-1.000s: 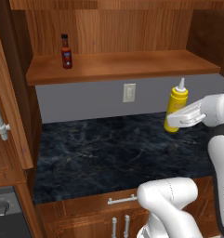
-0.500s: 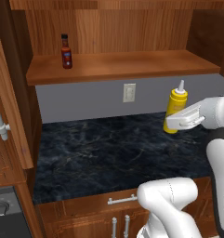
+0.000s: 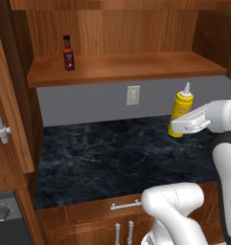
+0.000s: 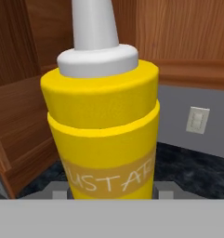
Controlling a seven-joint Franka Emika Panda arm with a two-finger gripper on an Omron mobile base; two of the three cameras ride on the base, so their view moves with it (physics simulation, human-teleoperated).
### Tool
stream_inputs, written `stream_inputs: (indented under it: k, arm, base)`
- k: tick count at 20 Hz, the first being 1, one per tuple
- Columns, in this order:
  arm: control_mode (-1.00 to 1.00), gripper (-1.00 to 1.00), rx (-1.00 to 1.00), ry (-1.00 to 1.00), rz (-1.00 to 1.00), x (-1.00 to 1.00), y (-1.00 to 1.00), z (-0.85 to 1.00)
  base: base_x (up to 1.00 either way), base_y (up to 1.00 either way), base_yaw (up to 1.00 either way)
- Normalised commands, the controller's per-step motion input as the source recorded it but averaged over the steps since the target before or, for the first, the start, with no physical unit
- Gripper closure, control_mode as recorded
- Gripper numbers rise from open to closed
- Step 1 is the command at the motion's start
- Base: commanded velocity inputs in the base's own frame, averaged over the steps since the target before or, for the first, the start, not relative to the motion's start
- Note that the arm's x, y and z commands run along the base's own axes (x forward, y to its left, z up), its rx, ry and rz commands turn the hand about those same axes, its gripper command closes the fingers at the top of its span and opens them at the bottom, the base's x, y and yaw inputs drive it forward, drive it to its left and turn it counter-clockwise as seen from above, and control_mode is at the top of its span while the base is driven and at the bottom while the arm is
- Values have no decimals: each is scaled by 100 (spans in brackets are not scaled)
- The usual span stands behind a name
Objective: Take 2 condiments from the cabinet and move them on the counter near the stove.Make sure the condiments are lined up with each other, next to each other.
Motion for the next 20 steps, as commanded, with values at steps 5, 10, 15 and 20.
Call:
stream_inputs:
  k: [5,10,15,20]
  arm:
    - [100,100,0,0,0,0,0,0]
    - [100,100,0,0,0,0,0,0]
    - [100,100,0,0,0,0,0,0]
    - [100,100,0,0,0,0,0,0]
  base:
    - [-69,-23,0]
    - [-81,-30,0]
    - [-63,-30,0]
    - [-14,-83,0]
